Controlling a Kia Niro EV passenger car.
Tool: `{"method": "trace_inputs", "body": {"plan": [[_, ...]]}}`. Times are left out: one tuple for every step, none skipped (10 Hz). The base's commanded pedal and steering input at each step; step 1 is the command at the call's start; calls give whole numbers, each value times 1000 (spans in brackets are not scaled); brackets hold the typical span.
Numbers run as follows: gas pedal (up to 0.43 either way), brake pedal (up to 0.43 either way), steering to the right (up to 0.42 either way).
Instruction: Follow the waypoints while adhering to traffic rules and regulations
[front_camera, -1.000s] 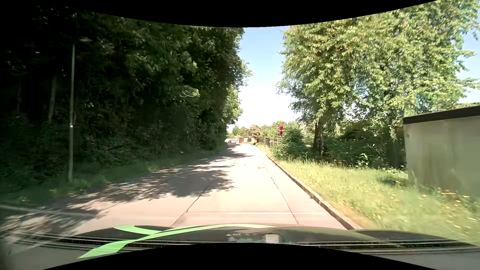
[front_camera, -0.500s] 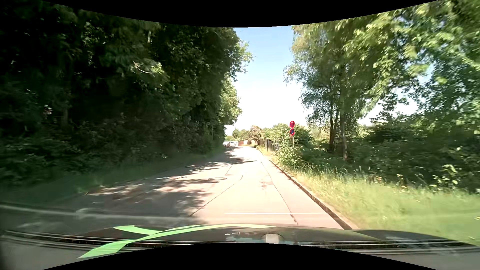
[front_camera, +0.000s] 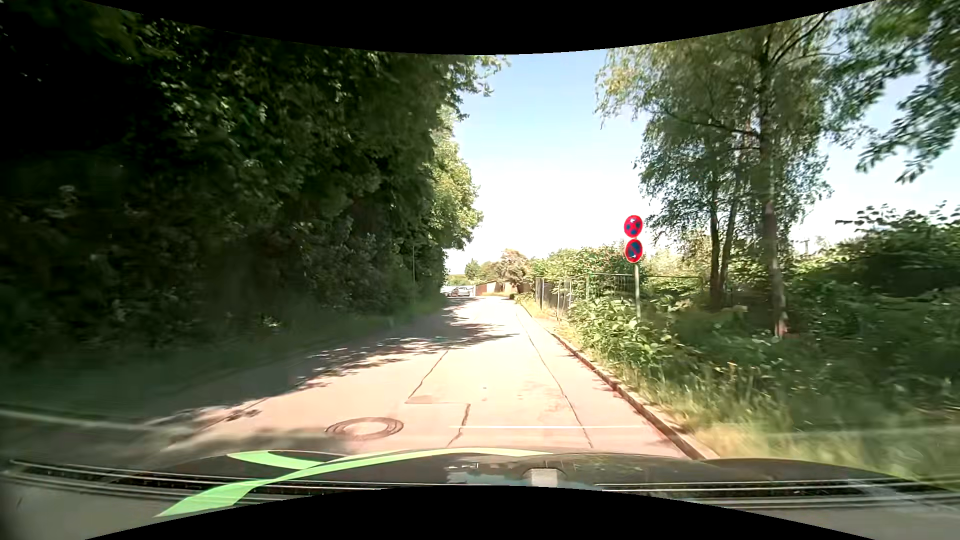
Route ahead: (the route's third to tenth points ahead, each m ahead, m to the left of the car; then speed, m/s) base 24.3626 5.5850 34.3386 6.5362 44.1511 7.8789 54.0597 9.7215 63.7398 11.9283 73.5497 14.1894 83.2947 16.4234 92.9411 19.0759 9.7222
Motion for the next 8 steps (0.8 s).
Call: {"method": "trace_inputs", "body": {"plan": [[150, 0, -6], [150, 0, -6], [150, 0, -6], [150, 0, -6], [150, 0, -6], [150, 0, -6], [150, 0, -6], [150, 0, -6]]}}
